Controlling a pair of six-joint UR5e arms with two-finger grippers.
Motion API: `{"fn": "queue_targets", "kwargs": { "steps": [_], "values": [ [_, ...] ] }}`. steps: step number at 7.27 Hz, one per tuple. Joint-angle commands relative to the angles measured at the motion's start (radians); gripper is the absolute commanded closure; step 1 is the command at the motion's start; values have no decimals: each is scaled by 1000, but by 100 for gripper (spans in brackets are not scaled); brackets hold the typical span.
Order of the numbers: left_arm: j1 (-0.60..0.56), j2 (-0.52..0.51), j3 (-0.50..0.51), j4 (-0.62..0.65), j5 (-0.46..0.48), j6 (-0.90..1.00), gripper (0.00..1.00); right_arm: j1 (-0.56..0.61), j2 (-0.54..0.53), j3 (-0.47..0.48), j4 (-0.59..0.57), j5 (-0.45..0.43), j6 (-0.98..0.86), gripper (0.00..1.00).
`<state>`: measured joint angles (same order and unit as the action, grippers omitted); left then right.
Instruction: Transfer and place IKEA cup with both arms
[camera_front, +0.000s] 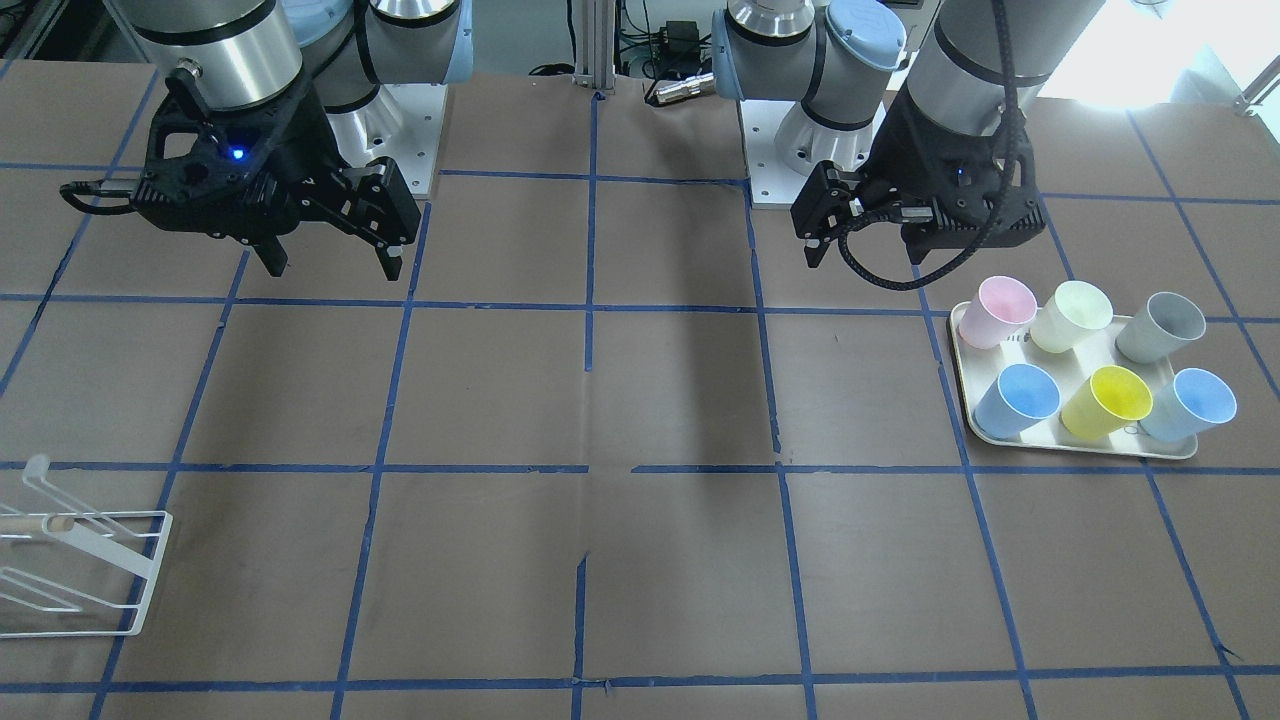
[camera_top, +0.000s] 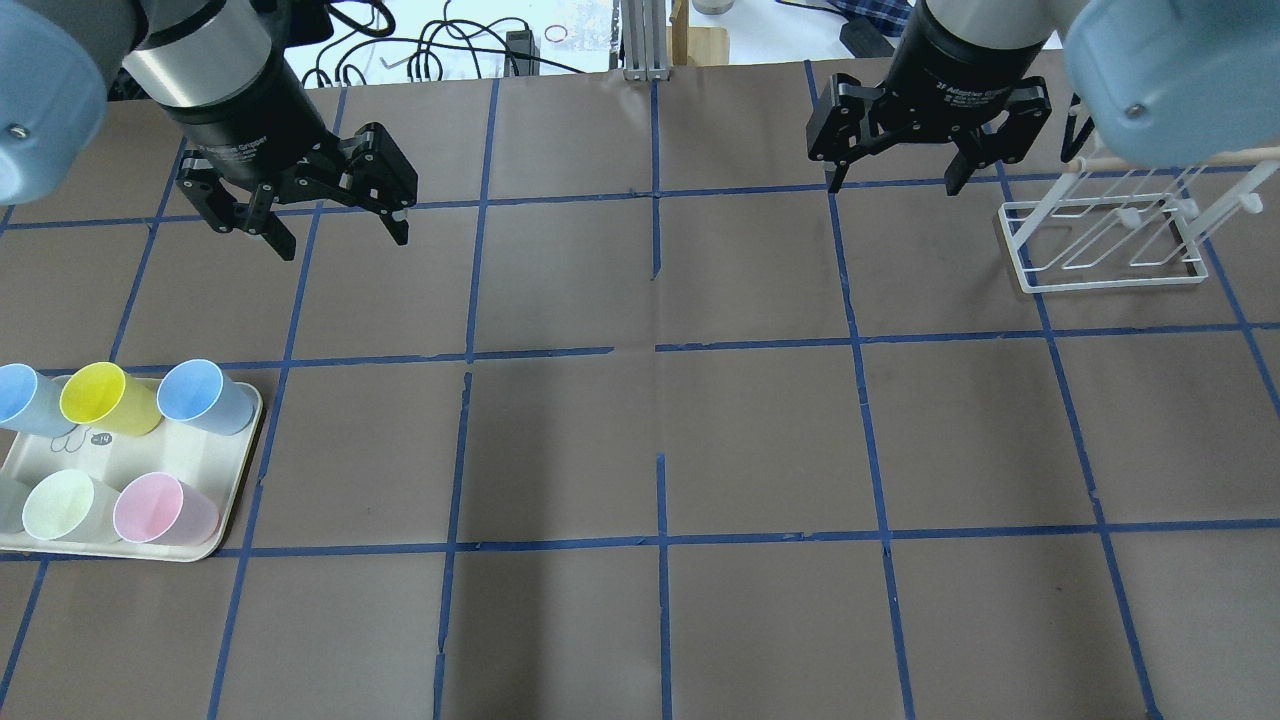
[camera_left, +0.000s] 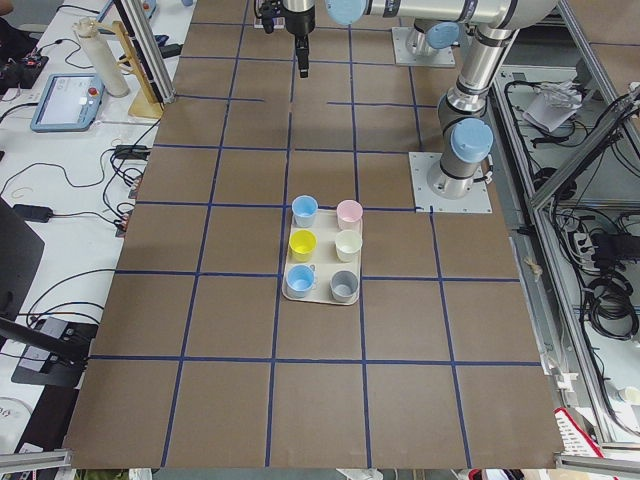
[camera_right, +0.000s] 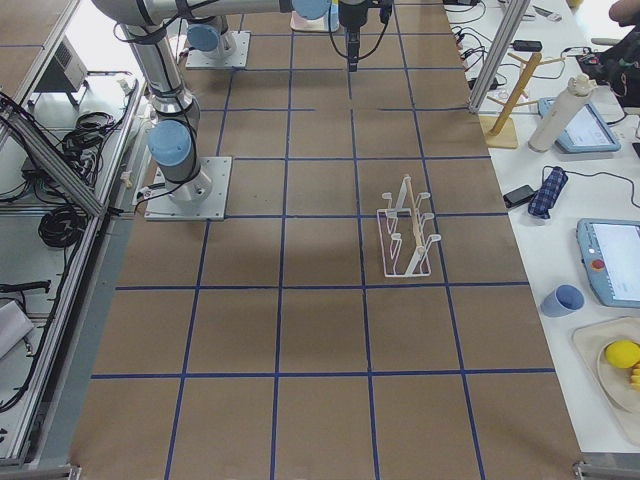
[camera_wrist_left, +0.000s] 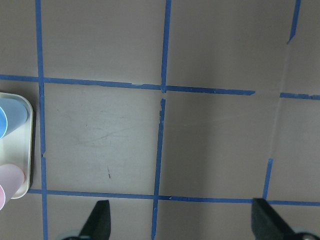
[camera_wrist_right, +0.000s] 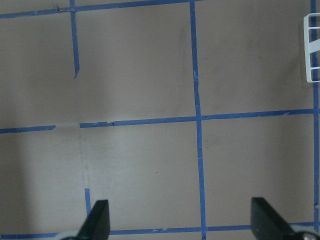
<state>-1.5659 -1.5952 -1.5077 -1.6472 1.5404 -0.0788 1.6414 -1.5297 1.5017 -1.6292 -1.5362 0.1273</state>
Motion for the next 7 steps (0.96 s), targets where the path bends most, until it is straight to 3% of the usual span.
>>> {"fn": "queue_targets", "kwargs": {
  "steps": [1, 7],
  "values": [
    [0, 15, -6, -6, 3, 4, 0, 0, 0, 0, 0, 1, 0, 0],
    [1, 18, -11, 0, 1, 7, 0, -2, -1, 0, 2, 1, 0, 0]
  ]
}}
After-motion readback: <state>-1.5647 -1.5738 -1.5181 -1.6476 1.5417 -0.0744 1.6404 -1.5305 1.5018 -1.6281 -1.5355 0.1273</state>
